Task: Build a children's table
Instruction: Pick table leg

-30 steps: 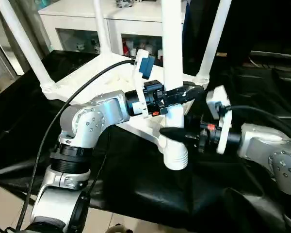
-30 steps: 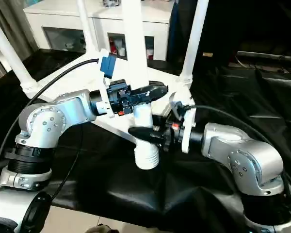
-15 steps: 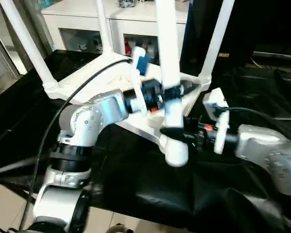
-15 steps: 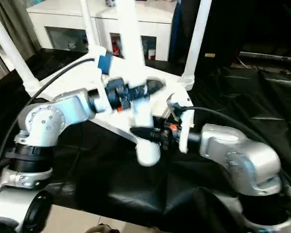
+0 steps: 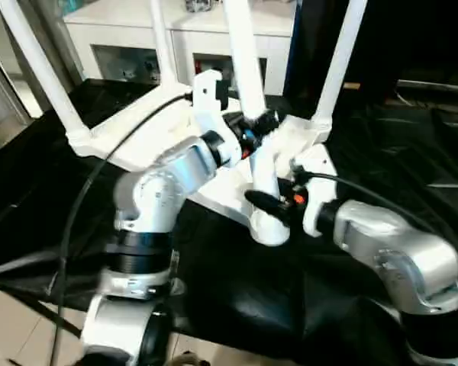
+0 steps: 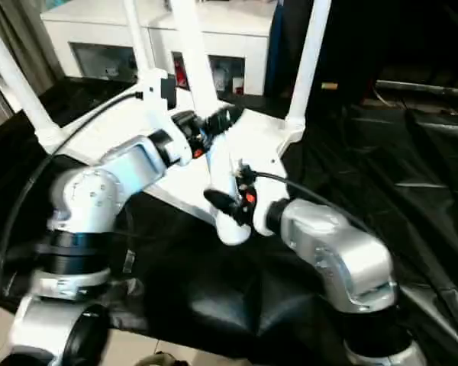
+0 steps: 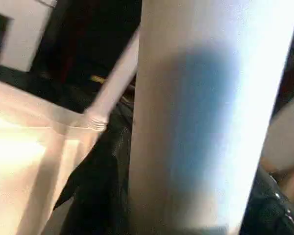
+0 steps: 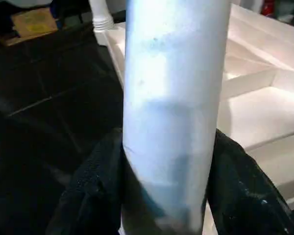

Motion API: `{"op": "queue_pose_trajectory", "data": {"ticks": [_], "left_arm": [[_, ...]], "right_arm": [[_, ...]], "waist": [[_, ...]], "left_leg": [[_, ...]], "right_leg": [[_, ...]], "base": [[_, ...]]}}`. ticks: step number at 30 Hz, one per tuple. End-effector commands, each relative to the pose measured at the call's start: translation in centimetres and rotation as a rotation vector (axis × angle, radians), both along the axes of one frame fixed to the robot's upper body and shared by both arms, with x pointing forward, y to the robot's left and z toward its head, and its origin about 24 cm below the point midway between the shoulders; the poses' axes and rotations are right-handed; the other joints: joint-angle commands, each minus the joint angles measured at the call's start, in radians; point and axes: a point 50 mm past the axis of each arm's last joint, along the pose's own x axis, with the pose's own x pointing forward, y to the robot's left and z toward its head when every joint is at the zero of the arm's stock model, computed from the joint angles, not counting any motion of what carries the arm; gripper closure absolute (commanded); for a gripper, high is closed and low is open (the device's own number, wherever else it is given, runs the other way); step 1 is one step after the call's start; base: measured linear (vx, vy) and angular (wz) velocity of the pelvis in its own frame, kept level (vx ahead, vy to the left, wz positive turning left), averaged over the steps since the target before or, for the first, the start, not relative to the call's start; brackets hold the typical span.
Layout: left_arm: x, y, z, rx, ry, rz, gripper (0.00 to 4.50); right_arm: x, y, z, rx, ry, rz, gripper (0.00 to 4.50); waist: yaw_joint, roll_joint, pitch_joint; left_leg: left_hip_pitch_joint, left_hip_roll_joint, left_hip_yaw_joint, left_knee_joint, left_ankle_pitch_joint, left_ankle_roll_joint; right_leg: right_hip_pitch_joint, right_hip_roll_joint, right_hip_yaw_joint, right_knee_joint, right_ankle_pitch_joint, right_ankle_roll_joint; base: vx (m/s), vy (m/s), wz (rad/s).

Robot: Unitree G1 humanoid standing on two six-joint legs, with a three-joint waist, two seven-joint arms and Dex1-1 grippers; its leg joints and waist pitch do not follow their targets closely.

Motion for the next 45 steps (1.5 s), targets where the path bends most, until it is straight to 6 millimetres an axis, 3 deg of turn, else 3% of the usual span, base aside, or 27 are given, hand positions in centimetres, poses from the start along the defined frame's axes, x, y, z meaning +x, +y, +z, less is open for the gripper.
{"op": "queue_pose_trajectory", "data": {"ticks": [1,6,8,11,12,15,16,18,21,23,26,34,41,45], "left_arm": [[0.5,0.7,0.2,-0.013,0.028,0.088,2.29],[0.6,0.9,-0.1,0.003,0.040,0.156,2.64],[0.5,0.5,-0.1,0.003,0.029,0.142,2.67],[0.4,0.1,0.1,0.012,0.012,0.122,2.71],[0.3,0.1,0.2,0.014,0.004,0.111,2.71],[0.2,-0.1,0.5,0.019,-0.020,0.050,2.71],[0.0,-0.2,0.6,0.025,-0.038,0.000,2.71],[-0.4,-0.4,0.7,0.039,-0.065,-0.089,2.71],[-0.8,-0.6,1.1,0.055,-0.104,-0.178,2.71],[-0.9,-0.4,1.5,0.077,-0.144,-0.245,2.71],[-0.8,-0.1,2.1,0.074,-0.165,-0.278,2.71],[-0.5,0.1,3.5,0.009,-0.168,-0.359,2.71],[-0.9,-0.1,3.3,-0.039,-0.158,-0.435,2.71],[-1.1,-0.3,2.9,-0.013,-0.165,-0.457,2.71]], "right_arm": [[0.3,0.8,1.3,0.020,-0.070,0.012,2.62],[0.8,0.9,1.6,0.015,-0.086,-0.023,2.62],[0.9,0.9,1.6,0.004,-0.096,-0.011,2.62],[0.9,1.0,1.7,0.011,-0.100,-0.004,2.62],[0.9,1.1,1.7,0.013,-0.103,-0.001,2.62],[0.9,1.3,2.4,0.135,-0.067,0.021,2.62],[0.7,1.2,2.5,0.215,-0.015,0.035,2.27],[0.5,0.5,2.5,0.206,0.005,0.069,1.92],[0.4,-0.5,2.3,0.163,0.019,0.091,1.83],[-0.1,-1.6,2.5,0.166,0.042,0.162,1.52],[-0.6,-2.4,3.0,0.183,0.054,0.214,1.50],[-1.1,-3.8,3.0,0.163,0.122,0.265,1.50],[-1.4,-3.8,3.3,0.170,0.138,0.289,1.50],[-1.8,-3.9,3.1,0.152,0.159,0.320,1.50]], "waist": [[-0.004,-0.012,-0.073],[-0.004,-0.014,-0.072],[-0.003,-0.021,-0.071],[0.000,-0.019,-0.072],[0.001,-0.009,-0.072],[-0.005,-0.020,-0.071],[-0.006,-0.019,-0.070],[-0.004,-0.020,-0.071],[-0.001,-0.017,-0.072],[0.002,-0.020,-0.071],[0.005,-0.019,-0.071],[0.005,-0.027,-0.073],[0.005,-0.028,-0.074],[0.005,-0.030,-0.073]], "left_leg": [[0.023,0.095,-0.059,-0.071,-0.179,-0.007],[0.023,0.094,-0.058,-0.071,-0.165,-0.001],[0.022,0.094,-0.057,-0.072,-0.160,0.002],[0.023,0.095,-0.057,-0.071,-0.155,0.002],[0.023,0.095,-0.059,-0.071,-0.153,0.001],[0.023,0.094,-0.057,-0.073,-0.159,0.004],[0.023,0.093,-0.057,-0.074,-0.163,0.007],[0.025,0.095,-0.057,-0.074,-0.156,0.006],[0.026,0.096,-0.055,-0.073,-0.143,0.000],[0.027,0.095,-0.054,-0.072,-0.139,0.004],[0.023,0.094,-0.053,-0.071,-0.138,0.012],[0.023,0.092,-0.050,-0.064,-0.102,0.029],[0.022,0.093,-0.050,-0.063,-0.090,0.038],[0.023,0.092,-0.049,-0.063,-0.091,0.037]], "right_leg": [[0.046,-0.115,0.069,-0.078,-0.283,-0.084],[0.044,-0.115,0.070,-0.077,-0.296,-0.072],[0.044,-0.116,0.071,-0.079,-0.301,-0.060],[0.042,-0.118,0.072,-0.077,-0.307,-0.059],[0.041,-0.118,0.072,-0.076,-0.301,-0.060],[0.042,-0.118,0.073,-0.078,-0.300,-0.061],[0.041,-0.118,0.073,-0.078,-0.311,-0.065],[0.040,-0.117,0.072,-0.077,-0.313,-0.063],[0.039,-0.115,0.073,-0.073,-0.293,-0.057],[0.041,-0.118,0.074,-0.075,-0.295,-0.058],[0.045,-0.118,0.074,-0.074,-0.307,-0.052],[0.046,-0.119,0.070,-0.073,-0.303,-0.092],[0.046,-0.119,0.070,-0.071,-0.300,-0.101],[0.047,-0.119,0.070,-0.074,-0.319,-0.088]], "base": [[0.000,0.000,0.00],[0.000,0.000,0.00],[0.000,0.000,0.00],[0.000,0.000,0.00],[0.000,0.000,0.00],[0.000,0.000,0.00],[0.000,0.000,0.00],[0.000,0.000,0.00],[0.000,0.000,0.00],[0.000,0.000,0.00],[0.000,0.000,0.00],[0.000,0.000,0.00],[0.000,0.000,0.00],[0.000,0.000,0.00]]}}
